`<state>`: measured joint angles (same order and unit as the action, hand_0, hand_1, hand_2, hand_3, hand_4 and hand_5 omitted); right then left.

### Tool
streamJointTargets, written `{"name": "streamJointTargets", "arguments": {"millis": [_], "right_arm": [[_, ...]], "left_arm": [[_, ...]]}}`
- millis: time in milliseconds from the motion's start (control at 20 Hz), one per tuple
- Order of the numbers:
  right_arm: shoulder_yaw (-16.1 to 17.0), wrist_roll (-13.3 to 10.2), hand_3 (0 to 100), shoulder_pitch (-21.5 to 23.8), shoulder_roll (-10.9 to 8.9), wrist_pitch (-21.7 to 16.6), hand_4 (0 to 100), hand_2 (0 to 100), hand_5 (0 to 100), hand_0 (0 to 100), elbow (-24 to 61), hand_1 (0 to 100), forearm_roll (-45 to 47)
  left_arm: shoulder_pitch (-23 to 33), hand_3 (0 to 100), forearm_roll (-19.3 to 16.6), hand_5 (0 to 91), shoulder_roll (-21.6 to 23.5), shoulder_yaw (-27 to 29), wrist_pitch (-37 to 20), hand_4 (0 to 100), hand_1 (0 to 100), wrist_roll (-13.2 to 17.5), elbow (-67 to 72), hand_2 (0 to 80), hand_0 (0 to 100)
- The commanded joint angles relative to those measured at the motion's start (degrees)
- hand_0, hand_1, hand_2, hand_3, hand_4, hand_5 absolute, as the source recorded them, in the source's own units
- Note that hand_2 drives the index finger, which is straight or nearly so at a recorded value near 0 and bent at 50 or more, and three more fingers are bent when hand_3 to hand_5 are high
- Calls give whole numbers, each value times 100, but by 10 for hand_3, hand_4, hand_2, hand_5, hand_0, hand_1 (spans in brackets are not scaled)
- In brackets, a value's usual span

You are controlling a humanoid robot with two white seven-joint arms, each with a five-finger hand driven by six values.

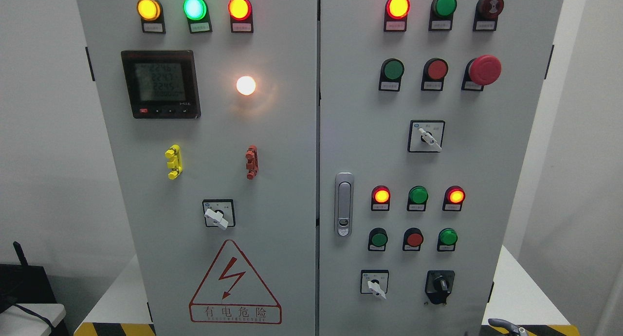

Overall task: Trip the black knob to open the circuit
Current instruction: 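Raise the right hand up toward the black rotary knob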

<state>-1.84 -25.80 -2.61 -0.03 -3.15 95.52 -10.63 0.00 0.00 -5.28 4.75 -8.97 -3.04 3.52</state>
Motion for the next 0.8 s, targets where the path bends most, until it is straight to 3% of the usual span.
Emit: {"name": "streamJointTargets", "arguments": {"millis": [0, 351, 751], "right_arm": [[-466, -65, 780, -222, 530, 183, 857, 418, 896, 182, -16, 762, -246], [-572, -390, 783, -424, 609, 604, 858, 423, 896, 199, -121, 769, -386], [-528, -425, 783, -635, 644, 675, 858, 426, 894, 202, -411, 776, -404]], "left_arm": [[-44, 0, -193, 0, 1, 0, 0, 0, 389, -4, 0, 0, 120], [-44, 0, -193, 0, 1, 0, 0, 0, 389, -4, 0, 0, 120], [-44, 0, -193, 0, 1, 0, 0, 0, 389, -4, 0, 0, 120]]}}
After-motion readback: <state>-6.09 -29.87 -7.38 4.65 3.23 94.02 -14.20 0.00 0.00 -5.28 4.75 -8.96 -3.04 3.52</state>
